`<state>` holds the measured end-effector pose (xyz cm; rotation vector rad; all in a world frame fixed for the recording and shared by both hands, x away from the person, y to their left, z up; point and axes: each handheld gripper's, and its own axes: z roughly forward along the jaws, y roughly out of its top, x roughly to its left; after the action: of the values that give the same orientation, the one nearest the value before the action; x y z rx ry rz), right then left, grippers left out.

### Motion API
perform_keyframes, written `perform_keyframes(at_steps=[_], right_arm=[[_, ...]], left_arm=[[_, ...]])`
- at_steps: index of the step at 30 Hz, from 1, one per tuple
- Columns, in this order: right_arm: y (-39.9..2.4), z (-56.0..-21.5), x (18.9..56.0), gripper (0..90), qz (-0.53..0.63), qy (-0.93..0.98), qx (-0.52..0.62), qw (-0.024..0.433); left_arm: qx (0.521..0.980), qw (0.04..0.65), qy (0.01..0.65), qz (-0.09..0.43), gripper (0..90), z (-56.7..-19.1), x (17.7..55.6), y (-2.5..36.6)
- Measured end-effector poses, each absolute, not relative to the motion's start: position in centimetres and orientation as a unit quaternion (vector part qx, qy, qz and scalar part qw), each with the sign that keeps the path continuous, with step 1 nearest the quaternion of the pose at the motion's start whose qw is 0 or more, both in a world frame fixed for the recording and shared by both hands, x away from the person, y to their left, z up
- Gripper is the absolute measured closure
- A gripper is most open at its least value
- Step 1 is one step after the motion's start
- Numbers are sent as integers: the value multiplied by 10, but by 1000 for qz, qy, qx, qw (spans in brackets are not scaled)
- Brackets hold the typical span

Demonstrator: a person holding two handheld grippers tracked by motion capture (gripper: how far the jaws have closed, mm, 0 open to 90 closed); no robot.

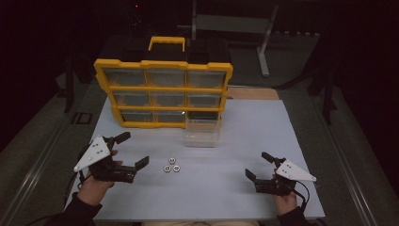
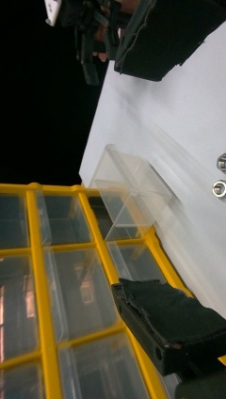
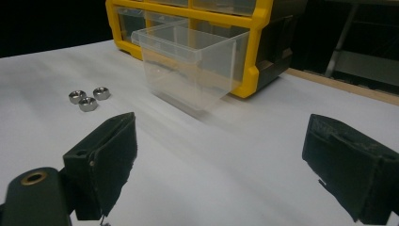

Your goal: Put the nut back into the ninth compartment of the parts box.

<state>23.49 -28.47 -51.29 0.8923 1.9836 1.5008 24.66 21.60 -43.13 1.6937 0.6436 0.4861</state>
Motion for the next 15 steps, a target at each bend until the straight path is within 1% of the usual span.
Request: perform_keyframes(at_steps=[2, 7, 9, 14, 15], right_arm=[[-285, -513, 235, 107, 551, 728, 326, 246], [-284, -514, 236, 107, 551, 730, 324, 244], [-284, -514, 236, 107, 551, 731, 324, 240], [-283, -514, 236, 107, 550, 733, 323, 239], [-284, -514, 236, 107, 550, 733, 322, 238]], left_arm=[[742, 578, 279, 196, 0, -437, 254, 207], [752, 566, 297, 163, 0, -445, 264, 199], [756, 559, 302, 157, 0, -448, 267, 197], [780, 536, 286, 150, 2, -460, 271, 190], [783, 533, 284, 148, 19, -462, 272, 189]])
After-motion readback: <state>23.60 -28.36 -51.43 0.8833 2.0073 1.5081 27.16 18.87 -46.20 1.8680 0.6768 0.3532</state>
